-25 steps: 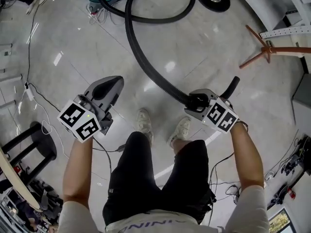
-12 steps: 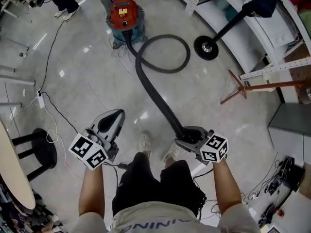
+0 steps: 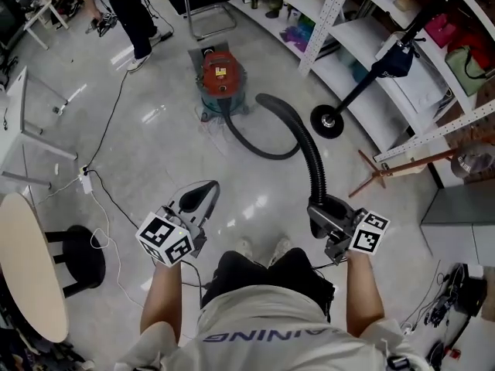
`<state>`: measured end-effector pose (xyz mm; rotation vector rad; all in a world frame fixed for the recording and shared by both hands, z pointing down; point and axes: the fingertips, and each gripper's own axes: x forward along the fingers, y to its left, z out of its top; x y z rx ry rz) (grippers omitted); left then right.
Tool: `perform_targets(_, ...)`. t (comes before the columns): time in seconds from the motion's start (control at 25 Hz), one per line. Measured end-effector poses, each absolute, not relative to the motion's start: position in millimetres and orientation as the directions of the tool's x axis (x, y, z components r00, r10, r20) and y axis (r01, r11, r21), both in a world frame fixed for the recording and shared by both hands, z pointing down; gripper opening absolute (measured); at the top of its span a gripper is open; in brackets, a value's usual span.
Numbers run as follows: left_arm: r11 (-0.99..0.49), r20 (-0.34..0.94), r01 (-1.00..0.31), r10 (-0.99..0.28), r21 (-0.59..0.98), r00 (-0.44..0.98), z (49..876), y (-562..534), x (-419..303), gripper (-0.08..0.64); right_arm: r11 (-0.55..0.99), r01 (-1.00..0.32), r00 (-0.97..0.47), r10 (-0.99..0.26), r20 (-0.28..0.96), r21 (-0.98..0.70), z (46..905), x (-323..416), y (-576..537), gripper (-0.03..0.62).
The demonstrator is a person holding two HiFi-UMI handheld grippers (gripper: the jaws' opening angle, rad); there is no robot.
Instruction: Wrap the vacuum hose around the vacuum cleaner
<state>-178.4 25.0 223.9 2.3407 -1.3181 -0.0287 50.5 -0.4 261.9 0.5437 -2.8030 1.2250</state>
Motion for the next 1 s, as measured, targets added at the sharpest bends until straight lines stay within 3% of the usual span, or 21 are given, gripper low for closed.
perform_targets(0.32,-0.428,0.205,-0.835,-0.834,0.346,0.513,188,3,-172,0.017,0.645,-0.338,-0.921,-0.377,0.099,-0.685,199,35,-72,0.241)
perform_targets(1.0,-0.262,0.179,-0.918,-0.929,0.297,0.324,155,-158,-157,0.017,0.76,-0.258,-0.958,-0.281,0.057,-0.596,158,39,-282,0.241)
